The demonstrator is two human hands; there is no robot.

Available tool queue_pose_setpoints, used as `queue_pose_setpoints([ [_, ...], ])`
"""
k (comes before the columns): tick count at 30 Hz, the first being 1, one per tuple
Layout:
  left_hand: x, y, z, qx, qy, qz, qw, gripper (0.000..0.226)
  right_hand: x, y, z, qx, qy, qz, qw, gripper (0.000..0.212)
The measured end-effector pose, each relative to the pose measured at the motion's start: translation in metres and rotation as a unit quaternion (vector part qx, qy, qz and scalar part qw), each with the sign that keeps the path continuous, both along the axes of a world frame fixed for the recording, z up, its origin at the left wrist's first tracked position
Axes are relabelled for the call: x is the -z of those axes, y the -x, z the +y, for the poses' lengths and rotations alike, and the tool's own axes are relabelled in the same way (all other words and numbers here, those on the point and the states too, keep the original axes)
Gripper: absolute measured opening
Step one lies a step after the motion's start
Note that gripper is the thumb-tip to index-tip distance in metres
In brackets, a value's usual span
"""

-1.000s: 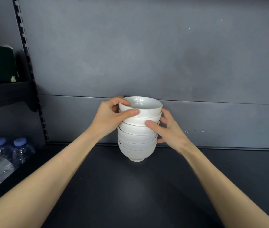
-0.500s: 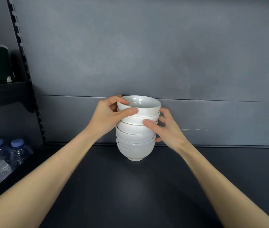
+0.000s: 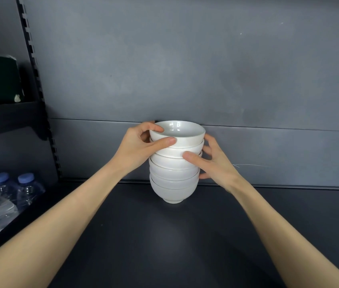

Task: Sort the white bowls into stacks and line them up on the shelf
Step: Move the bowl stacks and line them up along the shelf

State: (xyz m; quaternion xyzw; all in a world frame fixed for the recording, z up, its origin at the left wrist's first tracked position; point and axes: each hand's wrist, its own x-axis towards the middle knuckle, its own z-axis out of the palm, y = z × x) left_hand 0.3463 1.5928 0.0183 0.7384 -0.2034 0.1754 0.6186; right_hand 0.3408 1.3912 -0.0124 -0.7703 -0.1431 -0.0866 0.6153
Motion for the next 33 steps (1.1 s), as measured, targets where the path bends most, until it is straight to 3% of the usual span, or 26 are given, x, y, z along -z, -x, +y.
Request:
queue_pose_setpoints([
  [9, -0.004, 0.000, 0.005, -0.002, -0.070, 0.020, 0.997, 0.049, -0.002, -0.002, -0.003, 0.000, 0.037, 0.007, 0.999, 0.081],
  [13, -0.009, 0.002, 0.008, -0.004, -0.119, 0.018, 0.993, 0.066, -0.009, 0.001, -0.003, 0.014, 0.079, 0.003, 0.997, 0.081],
  [20, -0.019, 0.014, 0.010, -0.036, -0.188, -0.017, 0.981, 0.071, -0.025, 0.018, -0.010, 0.066, 0.157, -0.023, 0.985, 0.081],
  [25, -0.037, 0.029, 0.003, -0.088, -0.273, -0.112, 0.951, 0.046, -0.040, 0.047, -0.033, 0.125, 0.259, -0.014, 0.957, 0.079],
  [33, -0.073, 0.053, -0.058, -0.041, -0.429, -0.189, 0.882, 0.056, -0.091, 0.103, -0.097, 0.233, 0.382, -0.029, 0.894, 0.062],
])
